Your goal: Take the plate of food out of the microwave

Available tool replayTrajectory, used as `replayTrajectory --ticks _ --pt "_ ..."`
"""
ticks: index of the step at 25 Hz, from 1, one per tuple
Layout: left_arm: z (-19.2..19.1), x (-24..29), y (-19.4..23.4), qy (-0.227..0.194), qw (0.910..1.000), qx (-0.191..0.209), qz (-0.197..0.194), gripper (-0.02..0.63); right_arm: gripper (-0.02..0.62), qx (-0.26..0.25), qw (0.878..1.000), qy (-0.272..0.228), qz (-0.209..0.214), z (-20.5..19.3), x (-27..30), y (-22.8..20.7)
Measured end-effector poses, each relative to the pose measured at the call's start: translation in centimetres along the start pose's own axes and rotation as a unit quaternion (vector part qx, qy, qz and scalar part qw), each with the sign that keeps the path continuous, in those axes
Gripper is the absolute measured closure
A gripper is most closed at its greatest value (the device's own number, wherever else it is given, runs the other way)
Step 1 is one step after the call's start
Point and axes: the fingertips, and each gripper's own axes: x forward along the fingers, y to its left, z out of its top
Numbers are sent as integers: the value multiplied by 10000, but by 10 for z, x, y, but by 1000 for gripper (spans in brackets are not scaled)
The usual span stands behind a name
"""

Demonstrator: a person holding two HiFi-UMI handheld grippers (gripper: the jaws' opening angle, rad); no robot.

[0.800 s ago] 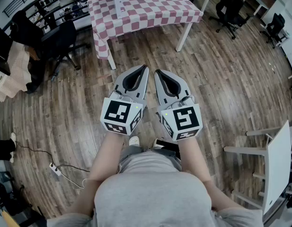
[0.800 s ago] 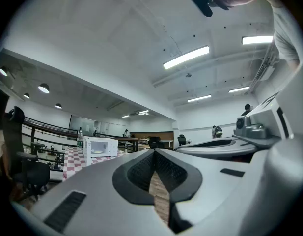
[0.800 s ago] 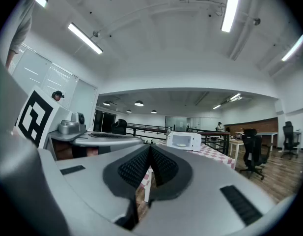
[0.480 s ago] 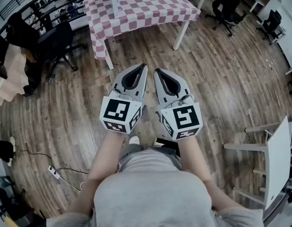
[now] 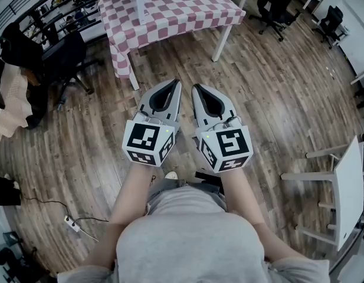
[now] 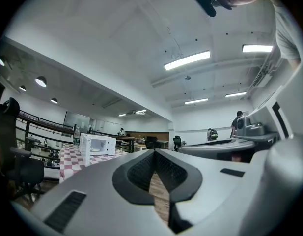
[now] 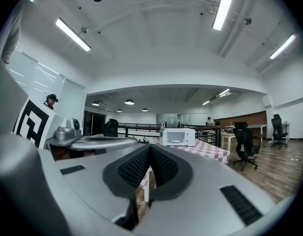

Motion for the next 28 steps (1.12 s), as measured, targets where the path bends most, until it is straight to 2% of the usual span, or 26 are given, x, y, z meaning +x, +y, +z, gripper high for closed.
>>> replayTrajectory --ticks 7,18,28 --pt "-6 -1 15 43 10000 -44 -75 603 569 299 9995 16 37 -5 12 6" --pt "-11 28 37 169 9998 -22 -63 603 569 243 9997 64 67 -7 45 -5" --pt "-16 75 57 180 9998 -48 49 603 569 186 9995 40 237 -9 82 -36"
